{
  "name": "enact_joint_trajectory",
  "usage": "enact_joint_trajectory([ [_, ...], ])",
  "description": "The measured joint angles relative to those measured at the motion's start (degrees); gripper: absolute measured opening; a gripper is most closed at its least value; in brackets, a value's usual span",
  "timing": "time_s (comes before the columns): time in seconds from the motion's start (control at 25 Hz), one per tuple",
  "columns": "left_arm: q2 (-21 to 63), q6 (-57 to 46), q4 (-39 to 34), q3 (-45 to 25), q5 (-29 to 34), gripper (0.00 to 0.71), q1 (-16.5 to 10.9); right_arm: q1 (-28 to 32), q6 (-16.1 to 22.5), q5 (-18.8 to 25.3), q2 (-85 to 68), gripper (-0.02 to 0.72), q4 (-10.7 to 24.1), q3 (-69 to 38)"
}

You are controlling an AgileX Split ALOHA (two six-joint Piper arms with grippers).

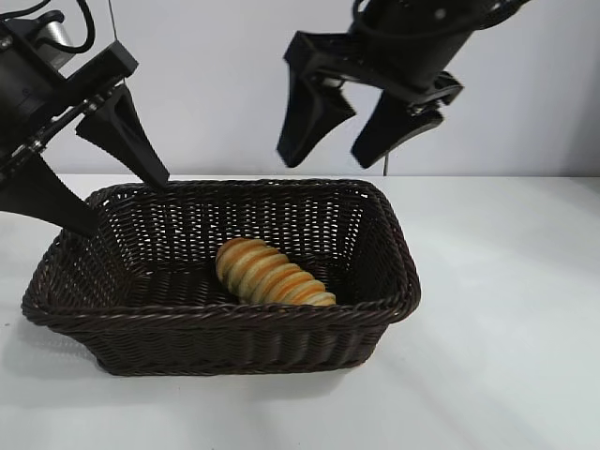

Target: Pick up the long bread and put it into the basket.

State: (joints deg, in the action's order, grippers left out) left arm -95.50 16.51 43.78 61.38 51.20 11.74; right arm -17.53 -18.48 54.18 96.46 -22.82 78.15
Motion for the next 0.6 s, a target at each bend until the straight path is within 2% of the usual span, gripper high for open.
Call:
enact_joint_trajectory([
  [0.24, 0.0, 0.0, 0.0, 0.0, 0.0, 0.524, 0.0, 1.3, 0.4, 3.9, -0.1, 0.601, 0.4, 0.1],
  [0.6, 0.0, 0.0, 0.0, 0.0, -0.2, 0.524, 0.0, 1.3, 0.6, 4.2, -0.1, 0.601, 0.5, 0.1],
])
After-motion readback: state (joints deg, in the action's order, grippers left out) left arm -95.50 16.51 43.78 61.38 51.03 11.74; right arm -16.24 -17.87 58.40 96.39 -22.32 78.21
